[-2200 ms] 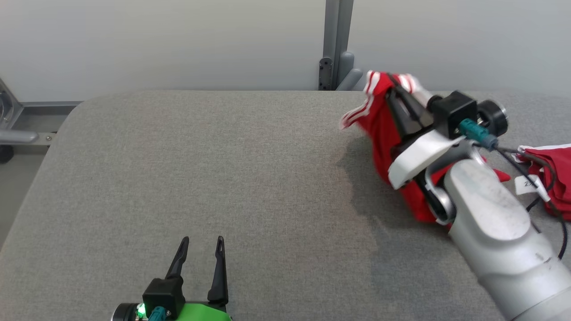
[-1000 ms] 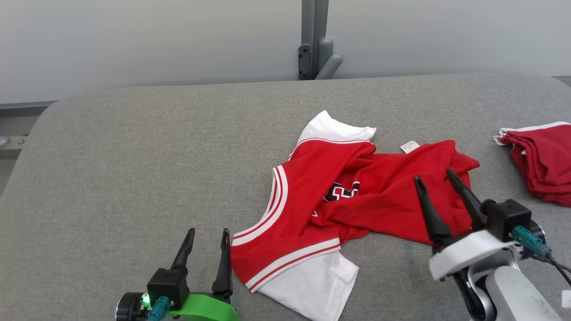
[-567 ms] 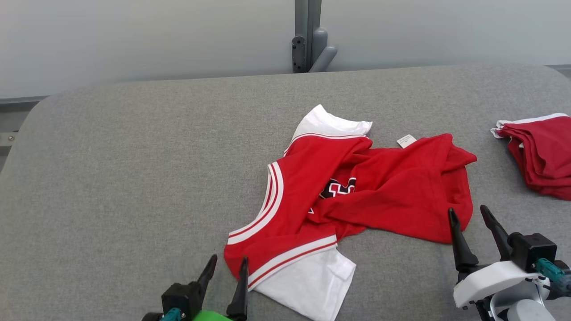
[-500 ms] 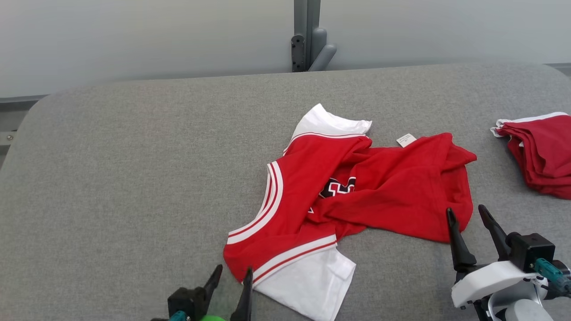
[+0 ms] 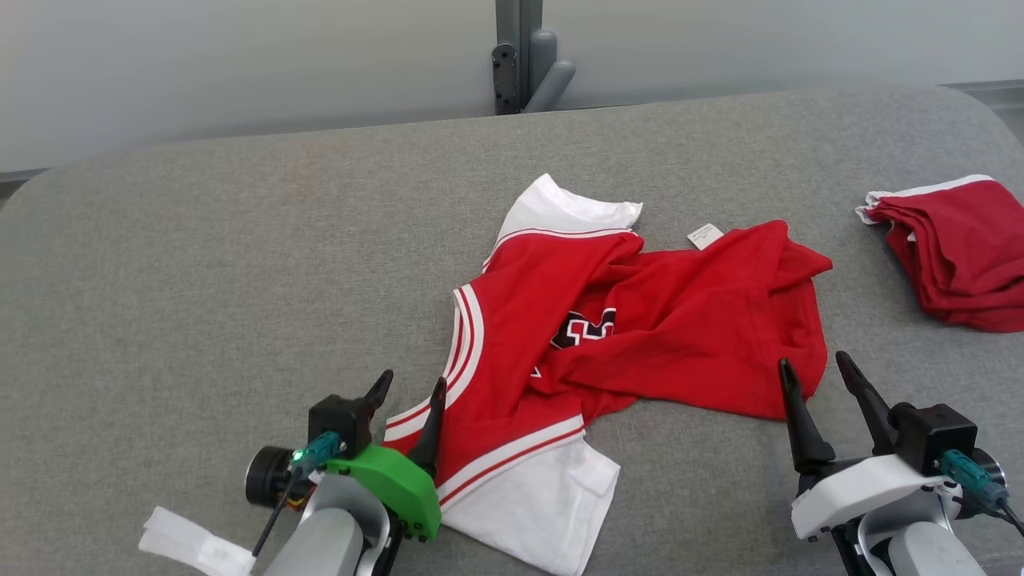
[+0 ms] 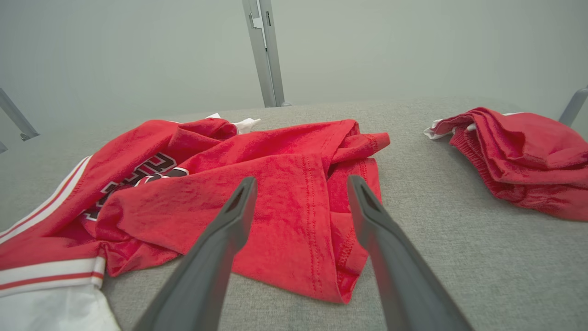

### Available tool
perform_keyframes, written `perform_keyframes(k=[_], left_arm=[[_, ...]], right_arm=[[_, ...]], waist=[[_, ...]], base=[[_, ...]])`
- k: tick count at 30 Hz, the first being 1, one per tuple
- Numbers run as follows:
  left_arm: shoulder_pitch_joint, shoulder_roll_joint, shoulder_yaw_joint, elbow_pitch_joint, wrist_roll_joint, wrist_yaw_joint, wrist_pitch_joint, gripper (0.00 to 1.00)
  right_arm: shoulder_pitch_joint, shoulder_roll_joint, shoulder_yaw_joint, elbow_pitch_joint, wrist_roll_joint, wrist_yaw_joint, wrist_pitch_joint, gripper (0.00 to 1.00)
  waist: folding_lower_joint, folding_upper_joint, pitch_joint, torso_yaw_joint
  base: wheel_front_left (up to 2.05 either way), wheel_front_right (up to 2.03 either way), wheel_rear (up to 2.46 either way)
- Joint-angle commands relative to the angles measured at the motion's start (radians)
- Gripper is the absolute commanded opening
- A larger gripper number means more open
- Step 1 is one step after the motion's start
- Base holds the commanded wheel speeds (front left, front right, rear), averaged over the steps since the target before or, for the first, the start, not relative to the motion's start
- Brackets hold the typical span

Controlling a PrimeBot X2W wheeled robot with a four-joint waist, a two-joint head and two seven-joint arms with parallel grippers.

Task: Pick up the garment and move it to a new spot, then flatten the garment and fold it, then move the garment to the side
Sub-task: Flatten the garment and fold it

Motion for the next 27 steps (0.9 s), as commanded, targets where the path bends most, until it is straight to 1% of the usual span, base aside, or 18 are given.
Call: perform_keyframes(k=[1,5,7,8,12,14,16,18,22,27], left_arm=[[-0.036,0.002,-0.008,0.011,-0.010,-0.011,-0.003,1.00],[-0.119,-0.001,-0.036,0.053,-0.030,-0.033,0.002,1.00],[-0.156,-0.002,-0.048,0.077,-0.057,-0.041,0.010,1.00],[-0.156,-0.002,-0.048,0.077,-0.057,-0.041,0.010,1.00],[-0.230,-0.002,-0.088,0.144,-0.107,-0.045,0.048,1.00],[-0.256,-0.002,-0.109,0.172,-0.151,-0.054,0.084,1.00],[-0.294,-0.002,-0.127,0.198,-0.166,-0.056,0.099,1.00],[-0.322,-0.002,-0.136,0.237,-0.166,-0.045,0.098,1.00],[-0.367,-0.001,-0.137,0.317,-0.170,-0.042,0.088,1.00],[-0.414,0.004,-0.149,0.404,-0.154,-0.032,0.081,0.99]], right_arm=[[-0.015,-0.003,0.000,-0.003,0.004,0.000,-0.003,1.00],[-0.023,0.003,0.008,0.001,0.006,0.000,-0.003,1.00],[-0.030,0.008,0.014,0.003,0.006,0.000,-0.003,1.00],[-0.030,0.008,0.014,0.003,0.006,0.000,-0.003,1.00],[-0.046,0.014,0.028,0.006,0.008,0.000,-0.003,1.00],[-0.053,0.016,0.030,0.007,0.008,0.000,-0.003,1.00],[-0.059,0.016,0.030,0.005,0.008,0.000,-0.003,1.00],[-0.064,0.017,0.032,0.005,0.008,0.000,-0.003,1.00],[-0.070,0.023,0.033,0.005,0.012,0.000,-0.003,1.00],[-0.075,0.025,0.032,0.001,0.014,0.000,-0.003,1.00]], waist=[[0.0000,-0.0001,0.010,-0.018],[0.0000,-0.0001,0.021,-0.046],[0.0000,-0.0001,0.026,-0.058],[0.0000,-0.0001,0.026,-0.058],[0.0000,-0.0001,0.040,-0.091],[0.0000,-0.0001,0.047,-0.106],[0.0000,-0.0001,0.054,-0.119],[0.0000,-0.0001,0.061,-0.133],[0.0000,-0.0001,0.076,-0.160],[0.0000,-0.0001,0.095,-0.174]], base=[[0.00,0.00,0.00],[0.00,0.00,0.00],[0.00,0.00,0.00],[0.00,0.00,0.00],[0.00,0.00,0.00],[0.00,0.00,0.00],[0.00,0.00,0.00],[0.00,0.00,0.00],[0.00,0.00,0.00],[0.00,0.00,0.00]])
